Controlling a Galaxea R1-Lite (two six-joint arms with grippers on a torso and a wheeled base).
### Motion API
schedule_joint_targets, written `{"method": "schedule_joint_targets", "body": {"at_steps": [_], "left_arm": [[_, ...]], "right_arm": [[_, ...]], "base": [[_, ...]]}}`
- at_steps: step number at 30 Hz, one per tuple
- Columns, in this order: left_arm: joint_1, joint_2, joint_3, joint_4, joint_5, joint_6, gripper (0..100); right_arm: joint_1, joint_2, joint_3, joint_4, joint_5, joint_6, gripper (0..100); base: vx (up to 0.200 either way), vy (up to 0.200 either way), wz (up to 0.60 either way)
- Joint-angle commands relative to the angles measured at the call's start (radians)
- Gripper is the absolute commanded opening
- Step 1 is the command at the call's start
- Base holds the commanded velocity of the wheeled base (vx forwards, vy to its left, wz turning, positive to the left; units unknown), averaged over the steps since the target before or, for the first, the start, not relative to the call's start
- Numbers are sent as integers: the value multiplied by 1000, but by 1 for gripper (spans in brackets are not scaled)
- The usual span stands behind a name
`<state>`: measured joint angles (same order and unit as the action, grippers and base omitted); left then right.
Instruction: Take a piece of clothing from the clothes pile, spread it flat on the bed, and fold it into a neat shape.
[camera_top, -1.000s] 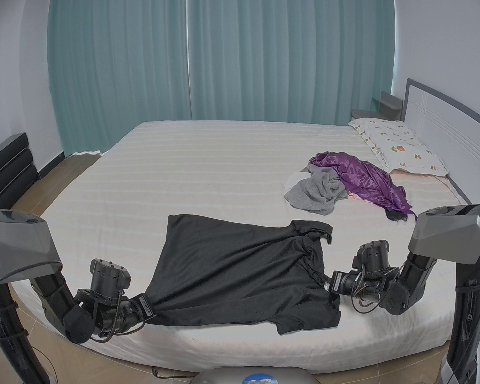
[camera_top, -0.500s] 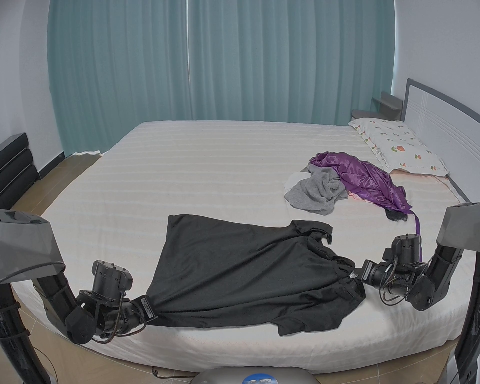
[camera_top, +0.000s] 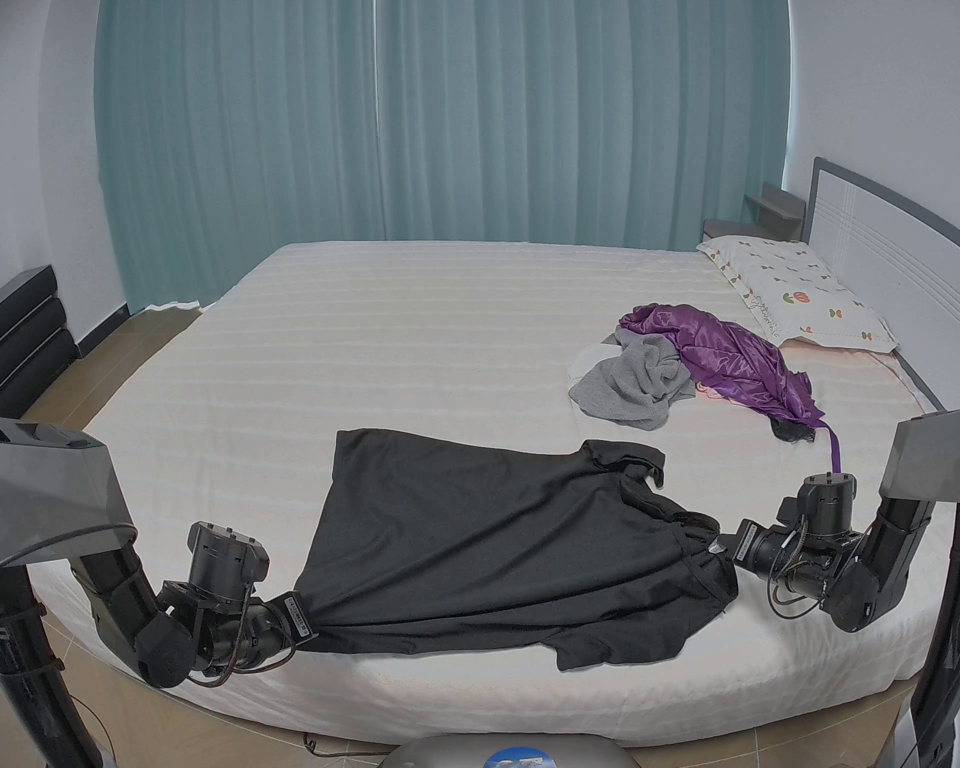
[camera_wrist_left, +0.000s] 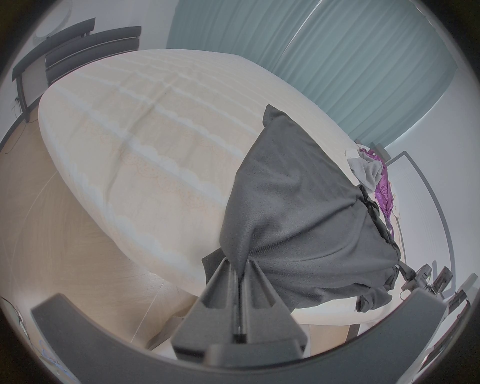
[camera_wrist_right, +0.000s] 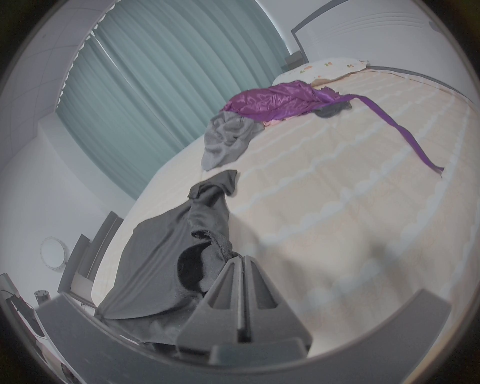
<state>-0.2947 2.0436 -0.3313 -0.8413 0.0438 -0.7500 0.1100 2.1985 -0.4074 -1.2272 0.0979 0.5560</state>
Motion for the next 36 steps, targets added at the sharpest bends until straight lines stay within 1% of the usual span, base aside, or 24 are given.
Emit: {"method": "schedule_joint_targets", "body": {"at_steps": [1,7,15,21,22,26,27,29,30,31,32,36], "left_arm": [[0,6,-3,-1,1,0,0],[2,4,-3,-1,2,-2,0],[2,41,-9,-24,1,-6,0],[2,50,1,-64,2,-6,0],[2,49,3,-64,2,-6,0],[2,47,3,-64,1,-6,0],[2,46,3,-64,1,-8,100],[2,44,1,-65,1,-8,100],[2,41,0,-65,1,-9,100],[2,40,-2,-65,1,-9,100],[3,38,-5,-65,1,-11,100],[15,17,-9,-67,-1,-15,100]], "right_arm": [[-27,1,6,-9,-3,4,0],[-56,0,18,-11,-6,5,0],[-64,47,42,-31,-12,1,0],[-122,41,75,-44,-18,-14,0],[-128,41,78,-44,-15,-14,100],[-125,44,75,-49,-6,2,100],[-124,40,76,-48,-4,7,100],[-119,35,76,-49,-1,21,100],[-113,26,75,-49,0,45,100],[-112,21,75,-49,0,50,100],[-98,9,76,-49,3,78,100],[-79,-20,81,-48,34,130,100]], "base": [[0,0,0],[0,0,0],[0,0,0],[0,0,0],[0,0,0],[0,0,0],[0,0,0],[0,0,0],[0,0,0],[0,0,0],[0,0,0],[0,0,0]]}}
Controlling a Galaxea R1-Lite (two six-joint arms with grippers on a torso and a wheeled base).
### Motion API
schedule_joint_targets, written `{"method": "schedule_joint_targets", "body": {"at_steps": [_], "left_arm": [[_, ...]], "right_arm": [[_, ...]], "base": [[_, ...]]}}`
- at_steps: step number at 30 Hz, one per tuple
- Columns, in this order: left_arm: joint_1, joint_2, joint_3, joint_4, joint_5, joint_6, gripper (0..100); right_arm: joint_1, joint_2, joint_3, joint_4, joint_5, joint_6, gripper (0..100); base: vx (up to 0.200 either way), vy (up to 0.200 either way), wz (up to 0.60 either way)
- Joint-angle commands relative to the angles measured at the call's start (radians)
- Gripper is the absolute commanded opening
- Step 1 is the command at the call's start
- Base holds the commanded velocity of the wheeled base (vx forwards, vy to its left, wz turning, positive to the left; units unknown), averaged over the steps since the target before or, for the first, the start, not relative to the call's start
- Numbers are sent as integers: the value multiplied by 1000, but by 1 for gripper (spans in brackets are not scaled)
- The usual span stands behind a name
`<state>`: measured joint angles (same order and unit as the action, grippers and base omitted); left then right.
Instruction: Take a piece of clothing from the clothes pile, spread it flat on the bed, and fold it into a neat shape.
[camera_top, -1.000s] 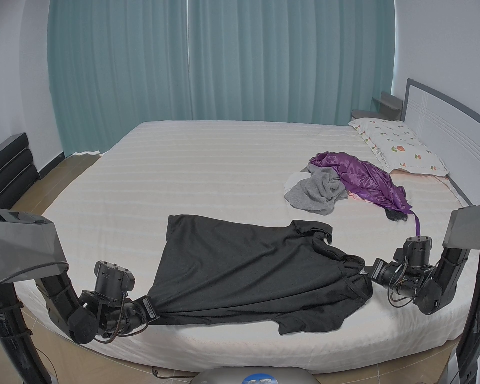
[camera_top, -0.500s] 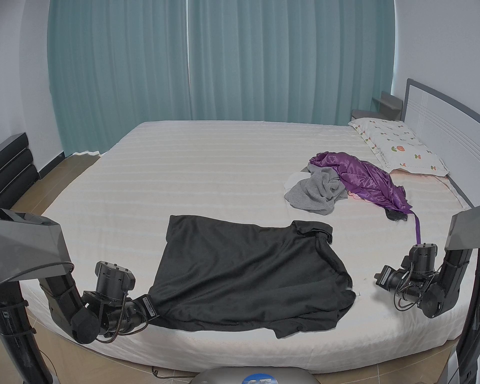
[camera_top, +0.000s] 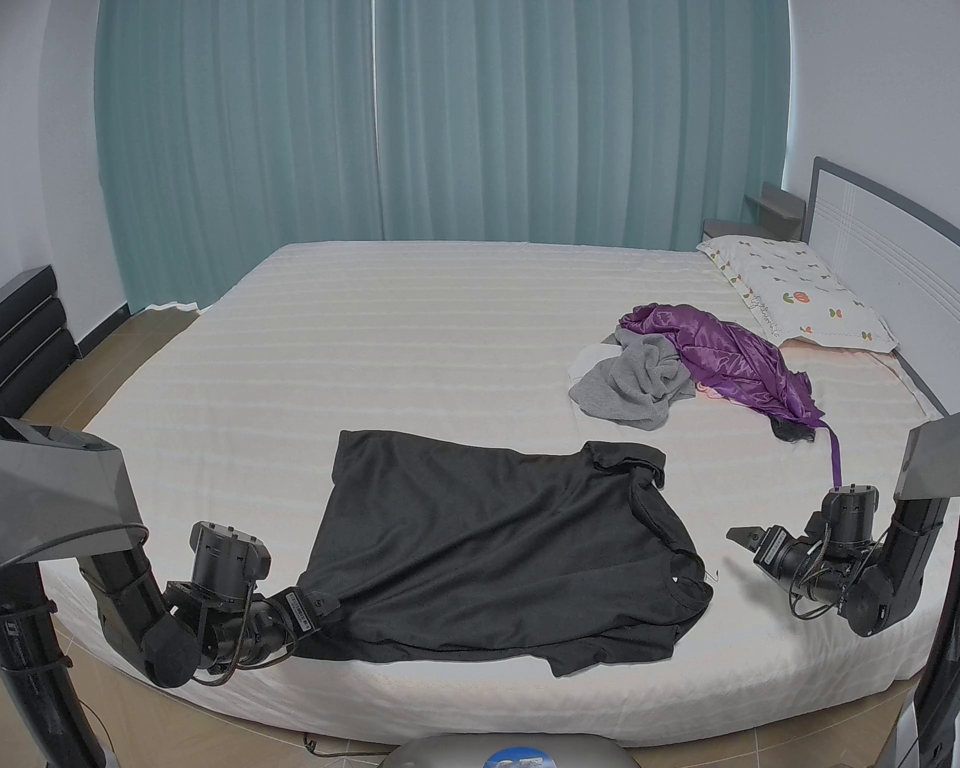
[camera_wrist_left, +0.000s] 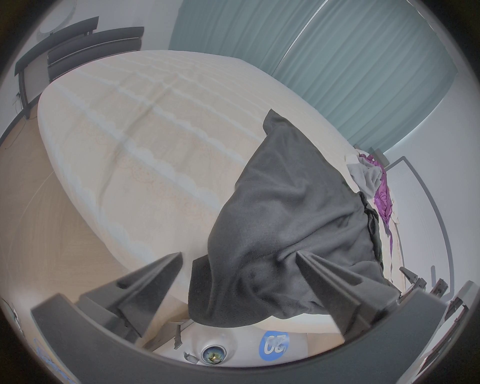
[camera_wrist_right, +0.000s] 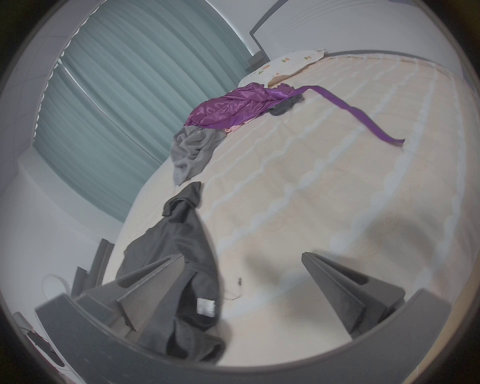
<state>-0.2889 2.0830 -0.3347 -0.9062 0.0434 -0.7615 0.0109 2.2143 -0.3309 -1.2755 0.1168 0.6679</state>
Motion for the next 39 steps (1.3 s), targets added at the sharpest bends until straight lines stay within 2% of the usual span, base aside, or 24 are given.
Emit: {"method": "schedule_joint_targets", "body": {"at_steps": [1,7,12,15,19,21,23,27,28,31,32,33,35,39], "left_arm": [[16,-38,-7,0,0,-7,100],[56,-124,-27,3,-5,-12,100],[88,-109,-191,24,-5,-12,100],[90,-46,-317,93,-17,-10,100],[111,17,-501,250,-126,-12,100],[137,83,-644,325,-214,-12,100],[159,157,-770,352,-243,-12,100],[162,289,-937,365,-241,-12,100],[159,359,-1014,375,-238,-9,100],[155,459,-1136,391,-197,-9,100],[155,459,-1136,391,-197,-9,100],[155,508,-1198,388,-143,-9,100],[157,551,-1250,385,-100,-9,100],[160,592,-1299,388,-76,-13,100]], "right_arm": [[26,-44,4,1,21,29,100],[51,-59,13,1,26,68,100],[89,-62,15,-1,26,119,100],[112,-61,19,-1,26,137,100],[116,-62,16,-1,26,144,100],[115,-57,15,-1,26,145,100],[116,-56,16,-1,26,145,100],[115,-56,18,-1,26,145,100],[115,-51,18,-1,26,145,100],[118,-48,18,-1,26,145,100],[118,-48,18,-1,26,145,100],[120,-47,18,-1,26,145,100],[118,-45,16,-1,26,145,100],[115,-45,16,-1,24,145,100]], "base": [[0,0,0],[0,0,0],[0,0,0],[0,0,0],[0,0,0],[0,0,0],[0,0,0],[0,0,0],[0,0,0],[0,0,0],[0,0,0],[0,0,0],[0,0,0],[0,0,0]]}}
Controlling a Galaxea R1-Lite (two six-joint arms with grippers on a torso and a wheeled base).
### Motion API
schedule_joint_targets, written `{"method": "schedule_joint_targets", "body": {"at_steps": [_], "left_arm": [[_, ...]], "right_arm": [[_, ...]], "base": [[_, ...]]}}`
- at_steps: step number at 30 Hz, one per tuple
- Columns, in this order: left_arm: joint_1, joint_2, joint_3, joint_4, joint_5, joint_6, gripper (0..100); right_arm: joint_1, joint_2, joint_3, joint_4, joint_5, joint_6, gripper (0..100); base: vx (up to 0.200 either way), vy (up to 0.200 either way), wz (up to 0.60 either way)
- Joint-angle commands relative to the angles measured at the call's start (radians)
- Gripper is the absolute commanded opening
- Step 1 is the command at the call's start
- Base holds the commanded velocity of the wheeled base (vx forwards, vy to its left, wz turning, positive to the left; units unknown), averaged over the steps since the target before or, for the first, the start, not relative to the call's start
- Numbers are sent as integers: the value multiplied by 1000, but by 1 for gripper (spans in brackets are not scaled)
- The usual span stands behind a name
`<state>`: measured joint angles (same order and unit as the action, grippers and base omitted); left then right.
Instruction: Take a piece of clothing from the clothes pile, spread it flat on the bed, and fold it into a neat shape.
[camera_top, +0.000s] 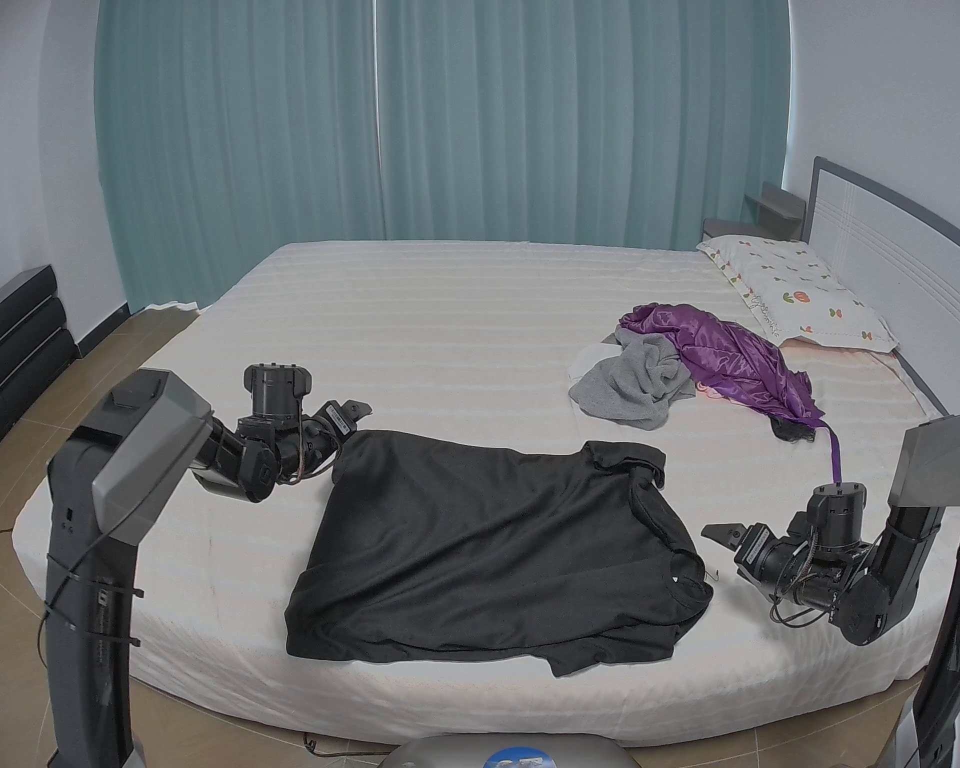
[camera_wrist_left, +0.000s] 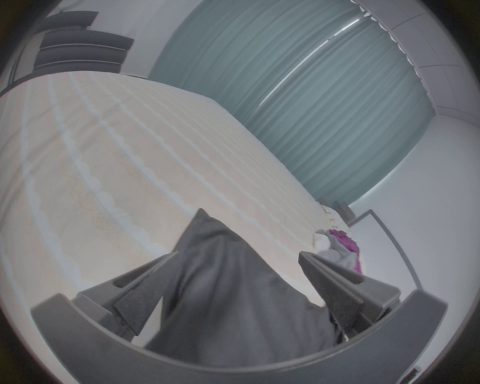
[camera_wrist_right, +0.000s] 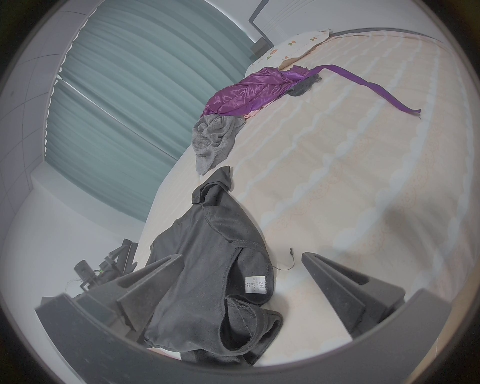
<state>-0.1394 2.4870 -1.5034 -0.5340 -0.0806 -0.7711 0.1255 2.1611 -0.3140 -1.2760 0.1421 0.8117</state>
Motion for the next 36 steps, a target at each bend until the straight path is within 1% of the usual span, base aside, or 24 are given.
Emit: {"method": "schedule_joint_targets", "body": {"at_steps": [1,3,4,11,12,15,16,19,23,24,26,30,32,33,34,36], "left_arm": [[11,197,-141,11,58,-10,100],[11,202,-147,9,64,-11,100],[11,228,-190,0,107,-27,100],[3,237,-212,0,105,-40,100],[3,237,-210,-1,105,-42,0],[0,236,-207,0,104,-42,0],[-2,233,-201,-1,104,-42,0],[-6,231,-202,-4,107,-42,0],[-5,201,-179,-3,151,-40,0],[6,164,-150,-4,170,-43,0],[17,139,-129,-6,170,-45,0],[52,105,-92,-46,177,-43,0],[67,102,-84,-64,177,-43,0],[67,102,-84,-64,177,-43,0],[78,99,-80,-67,177,-42,0],[90,93,-75,-67,177,-42,0]], "right_arm": [[0,8,0,0,-1,1,100],[0,8,1,0,-1,1,100],[2,8,0,0,-4,0,100],[13,11,3,0,-3,0,100],[17,13,4,0,-3,0,100],[25,22,4,0,-3,0,100],[45,23,3,-2,-10,-2,100],[68,22,3,-14,-16,-3,100],[92,25,-8,-66,-18,-3,100],[105,28,-17,-72,-18,-5,100],[108,29,-40,-72,-19,-5,100],[143,36,-152,-25,-50,-11,100],[169,45,-226,40,-85,-11,100],[169,45,-226,40,-85,-11,100],[190,51,-307,133,-115,-11,100],[203,62,-378,193,-118,-11,100]], "base": [[0,0,0],[0,0,0],[0,0,0],[0,0,0],[0,0,0],[0,0,0],[0,0,0],[0,0,0],[0,0,0],[0,0,0],[0,0,0],[0,0,0],[0,0,0],[0,0,0],[0,0,0],[0,0,0]]}}
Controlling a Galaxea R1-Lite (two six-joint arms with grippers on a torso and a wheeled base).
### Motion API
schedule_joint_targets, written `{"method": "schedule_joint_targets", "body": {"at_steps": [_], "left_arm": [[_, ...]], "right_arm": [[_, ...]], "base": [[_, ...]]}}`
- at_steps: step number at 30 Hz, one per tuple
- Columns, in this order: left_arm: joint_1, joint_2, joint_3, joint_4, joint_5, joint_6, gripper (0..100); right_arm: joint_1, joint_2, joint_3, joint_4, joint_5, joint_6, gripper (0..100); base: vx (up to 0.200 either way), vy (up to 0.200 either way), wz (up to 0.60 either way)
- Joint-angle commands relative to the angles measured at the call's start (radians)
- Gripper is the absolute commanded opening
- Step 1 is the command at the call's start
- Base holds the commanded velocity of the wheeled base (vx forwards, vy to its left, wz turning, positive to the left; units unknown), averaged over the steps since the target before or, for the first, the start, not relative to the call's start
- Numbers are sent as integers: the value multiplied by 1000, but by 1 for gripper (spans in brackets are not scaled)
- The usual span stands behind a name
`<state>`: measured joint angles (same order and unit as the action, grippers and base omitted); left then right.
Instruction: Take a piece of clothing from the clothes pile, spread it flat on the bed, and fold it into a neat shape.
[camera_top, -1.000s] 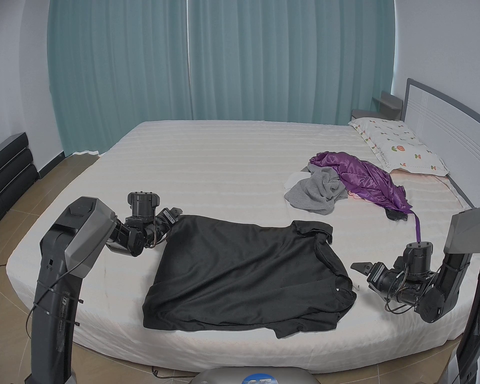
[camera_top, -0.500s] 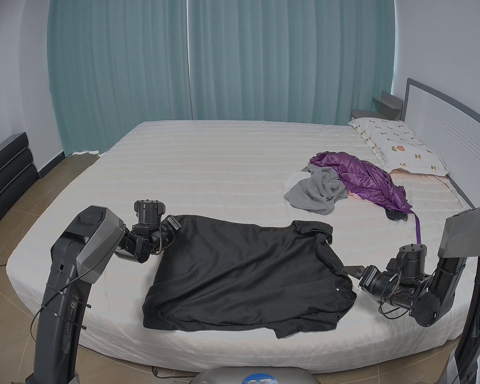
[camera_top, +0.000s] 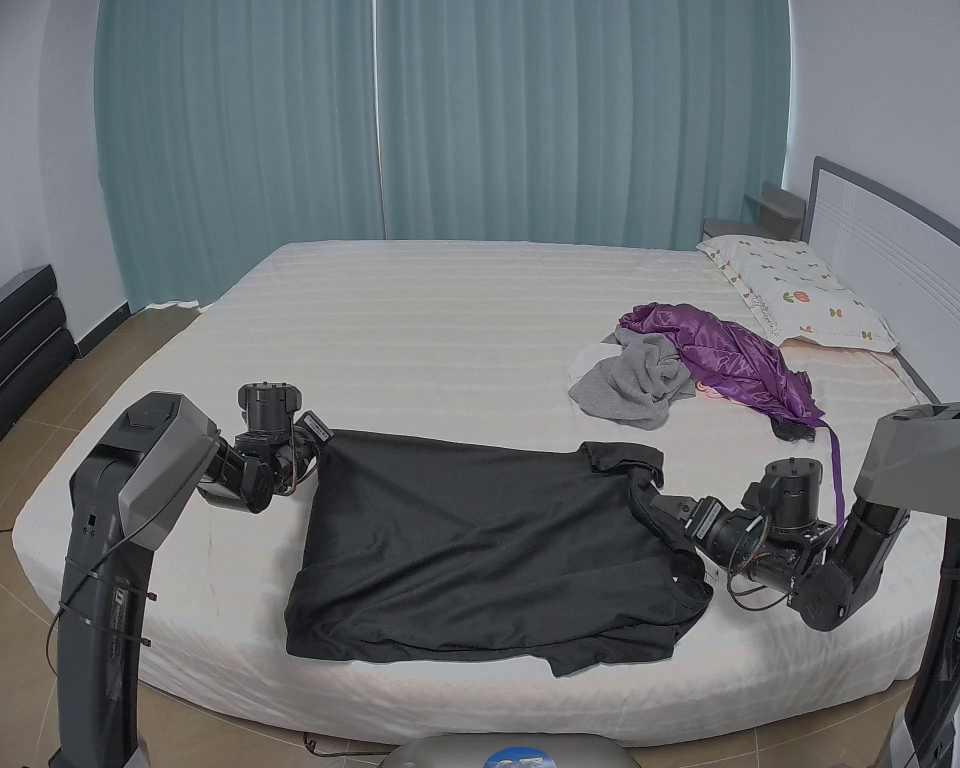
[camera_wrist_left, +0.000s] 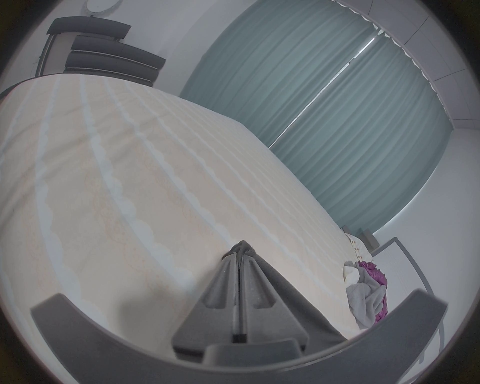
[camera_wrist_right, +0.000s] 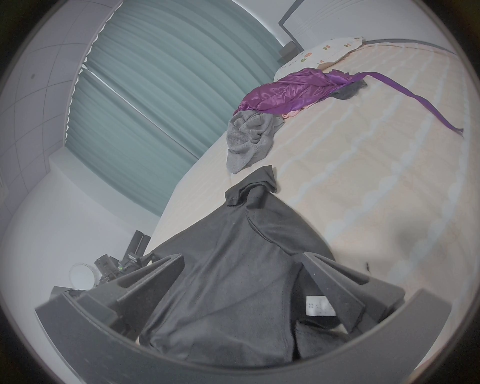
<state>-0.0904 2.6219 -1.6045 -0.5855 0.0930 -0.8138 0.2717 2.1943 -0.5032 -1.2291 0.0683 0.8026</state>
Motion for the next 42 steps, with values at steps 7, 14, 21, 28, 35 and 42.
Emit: {"method": "schedule_joint_targets", "body": {"at_steps": [7,14,21,28,35,42], "left_arm": [[78,-71,32,-17,-7,-34,0],[107,-51,14,-16,-44,-84,0],[107,-45,15,-8,-61,-117,0],[110,-43,21,-8,-62,-117,0],[110,-43,35,-8,-62,-117,0],[110,-43,35,-8,-62,-117,0]], "right_arm": [[92,116,-459,344,-50,1,100],[156,200,-601,392,-56,-2,100],[167,311,-842,582,-56,-3,100],[153,395,-1060,763,-58,-3,100],[93,550,-1436,1010,-139,1,100],[54,616,-1497,928,-153,-6,100]], "base": [[0,0,0],[0,0,0],[0,0,0],[0,0,0],[0,0,0],[0,0,0]]}}
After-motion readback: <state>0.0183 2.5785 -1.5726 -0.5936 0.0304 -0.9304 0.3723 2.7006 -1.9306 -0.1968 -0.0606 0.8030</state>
